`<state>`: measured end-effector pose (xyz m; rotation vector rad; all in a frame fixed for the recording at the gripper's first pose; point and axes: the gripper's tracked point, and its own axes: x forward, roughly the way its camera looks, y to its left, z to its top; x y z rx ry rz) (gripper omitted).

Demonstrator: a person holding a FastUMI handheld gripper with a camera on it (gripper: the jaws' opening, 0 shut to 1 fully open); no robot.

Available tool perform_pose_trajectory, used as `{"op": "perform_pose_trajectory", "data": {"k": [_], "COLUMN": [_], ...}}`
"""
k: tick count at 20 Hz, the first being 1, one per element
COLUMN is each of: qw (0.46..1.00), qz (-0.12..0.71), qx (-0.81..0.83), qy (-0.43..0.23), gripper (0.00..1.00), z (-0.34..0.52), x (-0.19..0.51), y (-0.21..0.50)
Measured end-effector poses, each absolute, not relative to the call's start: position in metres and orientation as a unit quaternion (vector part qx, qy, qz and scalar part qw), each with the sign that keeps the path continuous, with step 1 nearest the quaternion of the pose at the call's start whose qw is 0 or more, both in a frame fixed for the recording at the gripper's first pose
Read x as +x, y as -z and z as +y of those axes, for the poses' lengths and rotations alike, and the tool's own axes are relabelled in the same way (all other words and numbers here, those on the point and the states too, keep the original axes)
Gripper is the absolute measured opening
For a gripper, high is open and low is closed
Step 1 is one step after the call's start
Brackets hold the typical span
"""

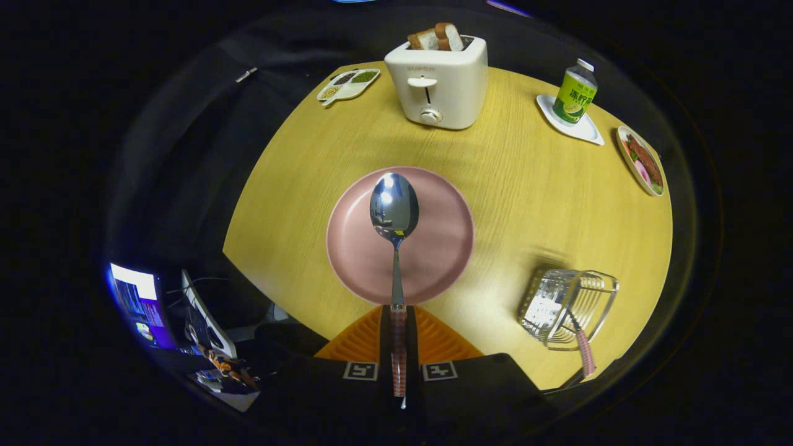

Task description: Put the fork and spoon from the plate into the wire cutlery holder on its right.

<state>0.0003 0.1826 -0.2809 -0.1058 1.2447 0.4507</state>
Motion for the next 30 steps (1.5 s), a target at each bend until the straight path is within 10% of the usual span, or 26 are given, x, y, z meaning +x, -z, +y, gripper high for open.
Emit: {"op": "perform_pose_trajectory", "data": {"k": [30], "qw": [0.542], "qz": [0.816], "qx": [-0.129], "qy": [-0.157], "gripper": [0.11], "z": [-0.033], "x": [-0.008], "y": [0.289]}}
